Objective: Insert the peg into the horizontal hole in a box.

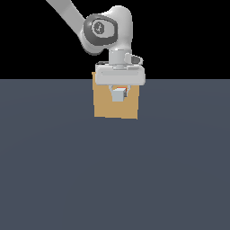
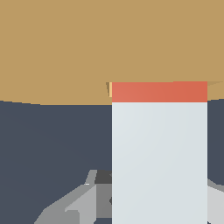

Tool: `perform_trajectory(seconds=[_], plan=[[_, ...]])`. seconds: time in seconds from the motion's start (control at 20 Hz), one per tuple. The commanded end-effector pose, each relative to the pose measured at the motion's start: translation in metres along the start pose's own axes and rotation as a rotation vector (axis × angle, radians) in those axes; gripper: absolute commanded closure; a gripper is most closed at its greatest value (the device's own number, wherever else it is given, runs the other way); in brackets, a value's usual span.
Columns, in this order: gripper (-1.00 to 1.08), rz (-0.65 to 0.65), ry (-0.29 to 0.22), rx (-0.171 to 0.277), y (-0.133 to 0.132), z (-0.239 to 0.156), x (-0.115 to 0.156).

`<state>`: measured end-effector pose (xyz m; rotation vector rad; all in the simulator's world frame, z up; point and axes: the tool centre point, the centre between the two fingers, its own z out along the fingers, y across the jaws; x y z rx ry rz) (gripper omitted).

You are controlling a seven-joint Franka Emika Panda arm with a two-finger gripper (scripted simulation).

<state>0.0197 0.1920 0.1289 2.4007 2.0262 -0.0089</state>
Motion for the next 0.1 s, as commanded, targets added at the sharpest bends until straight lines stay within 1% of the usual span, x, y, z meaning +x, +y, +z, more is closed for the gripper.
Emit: perform_trajectory(seconds=[0.0, 0.05], plan=[[1.08, -0.003, 0.006, -0.006, 0.0014, -0.002, 0.0083], [1.08, -0.003, 0.006, -0.006, 0.0015, -0.0021, 0.0082]])
